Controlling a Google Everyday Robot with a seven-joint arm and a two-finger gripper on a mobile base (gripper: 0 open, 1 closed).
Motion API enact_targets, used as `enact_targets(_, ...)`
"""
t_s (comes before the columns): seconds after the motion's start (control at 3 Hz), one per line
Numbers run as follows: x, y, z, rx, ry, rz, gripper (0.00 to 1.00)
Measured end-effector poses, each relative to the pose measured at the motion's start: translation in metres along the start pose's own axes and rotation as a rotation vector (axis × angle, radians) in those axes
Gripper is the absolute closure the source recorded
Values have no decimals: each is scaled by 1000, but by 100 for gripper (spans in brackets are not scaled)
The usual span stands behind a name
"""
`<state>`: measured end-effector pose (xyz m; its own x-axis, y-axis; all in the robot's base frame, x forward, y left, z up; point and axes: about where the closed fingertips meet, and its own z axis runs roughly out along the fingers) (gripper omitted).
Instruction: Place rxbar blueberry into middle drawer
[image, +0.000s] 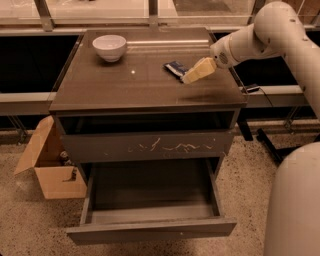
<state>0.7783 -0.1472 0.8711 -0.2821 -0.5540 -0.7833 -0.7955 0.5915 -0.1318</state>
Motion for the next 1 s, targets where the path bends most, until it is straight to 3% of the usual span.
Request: enact_targets(1.0,1,-22,63,16,-42,127,0)
